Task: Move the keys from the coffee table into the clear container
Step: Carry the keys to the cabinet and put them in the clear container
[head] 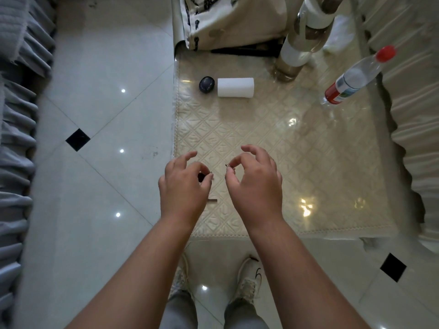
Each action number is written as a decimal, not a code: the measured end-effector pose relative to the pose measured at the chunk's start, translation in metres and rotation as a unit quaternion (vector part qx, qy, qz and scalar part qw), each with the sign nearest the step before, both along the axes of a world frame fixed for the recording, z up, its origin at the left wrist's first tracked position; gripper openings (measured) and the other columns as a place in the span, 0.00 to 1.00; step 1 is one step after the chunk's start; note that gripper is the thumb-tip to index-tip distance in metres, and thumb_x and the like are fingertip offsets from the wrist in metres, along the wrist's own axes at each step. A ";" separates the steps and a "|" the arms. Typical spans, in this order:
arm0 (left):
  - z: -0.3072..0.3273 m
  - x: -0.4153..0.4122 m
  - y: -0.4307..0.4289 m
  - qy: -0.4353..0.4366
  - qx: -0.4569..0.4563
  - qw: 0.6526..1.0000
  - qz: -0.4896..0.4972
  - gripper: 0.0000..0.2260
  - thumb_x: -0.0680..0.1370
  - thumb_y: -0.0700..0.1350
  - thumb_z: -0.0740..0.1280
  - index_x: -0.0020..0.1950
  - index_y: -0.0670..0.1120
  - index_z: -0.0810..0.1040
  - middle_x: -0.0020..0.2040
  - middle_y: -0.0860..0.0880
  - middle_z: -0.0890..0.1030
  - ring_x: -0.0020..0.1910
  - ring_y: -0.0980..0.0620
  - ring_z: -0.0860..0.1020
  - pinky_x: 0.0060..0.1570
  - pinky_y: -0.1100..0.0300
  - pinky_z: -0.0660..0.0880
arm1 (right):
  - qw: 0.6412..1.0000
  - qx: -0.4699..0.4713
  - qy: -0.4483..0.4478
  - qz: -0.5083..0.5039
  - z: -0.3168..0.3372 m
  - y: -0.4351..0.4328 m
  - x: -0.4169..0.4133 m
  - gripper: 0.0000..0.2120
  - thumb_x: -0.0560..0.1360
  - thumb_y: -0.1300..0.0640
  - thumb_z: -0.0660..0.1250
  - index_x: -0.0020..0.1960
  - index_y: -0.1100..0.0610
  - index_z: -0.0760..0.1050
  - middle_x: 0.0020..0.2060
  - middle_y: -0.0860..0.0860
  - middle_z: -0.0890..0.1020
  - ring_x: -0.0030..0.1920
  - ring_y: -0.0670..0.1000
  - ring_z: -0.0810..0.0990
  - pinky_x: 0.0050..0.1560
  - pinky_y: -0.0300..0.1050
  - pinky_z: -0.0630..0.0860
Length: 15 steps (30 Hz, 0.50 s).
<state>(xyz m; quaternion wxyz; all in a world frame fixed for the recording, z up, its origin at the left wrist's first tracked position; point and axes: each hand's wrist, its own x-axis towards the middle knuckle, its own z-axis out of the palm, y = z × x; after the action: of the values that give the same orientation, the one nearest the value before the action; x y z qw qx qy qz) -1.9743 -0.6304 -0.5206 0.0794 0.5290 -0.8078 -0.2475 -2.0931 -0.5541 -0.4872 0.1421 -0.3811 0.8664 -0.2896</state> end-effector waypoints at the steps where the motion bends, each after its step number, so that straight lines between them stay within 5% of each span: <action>1: 0.016 -0.001 0.001 0.022 -0.001 1.000 -0.002 0.02 0.75 0.54 0.68 0.45 0.58 0.77 0.68 0.57 0.71 0.69 0.53 0.63 0.58 0.50 0.62 | 1.000 -0.002 -0.001 -0.001 0.011 0.001 -0.002 0.02 0.73 0.53 0.70 0.45 0.48 0.77 0.61 0.44 0.75 0.64 0.46 0.70 0.60 0.53 0.69; 9: 0.164 -0.018 0.011 0.102 -0.008 0.992 -0.078 0.03 0.76 0.53 0.67 0.47 0.56 0.74 0.67 0.56 0.71 0.67 0.52 0.68 0.58 0.46 0.71 | 0.999 -0.018 0.021 -0.024 0.132 0.022 -0.025 0.03 0.72 0.53 0.69 0.46 0.49 0.77 0.61 0.46 0.76 0.64 0.48 0.71 0.55 0.48 0.67; 15: 0.275 -0.041 0.027 0.120 -0.023 0.985 -0.118 0.04 0.75 0.51 0.69 0.47 0.55 0.76 0.67 0.53 0.72 0.67 0.49 0.68 0.58 0.51 0.69 | 0.997 -0.033 0.050 -0.043 0.236 0.060 -0.056 0.03 0.72 0.53 0.68 0.45 0.49 0.76 0.61 0.47 0.76 0.63 0.48 0.71 0.55 0.47 0.68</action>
<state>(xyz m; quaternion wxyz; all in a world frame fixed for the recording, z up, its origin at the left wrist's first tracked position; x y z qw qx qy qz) -2.0152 -0.6033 -0.2457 0.1580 0.3943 -0.8549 -0.2977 -2.1490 -0.4942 -0.2516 0.0730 -0.3620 0.8780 -0.3045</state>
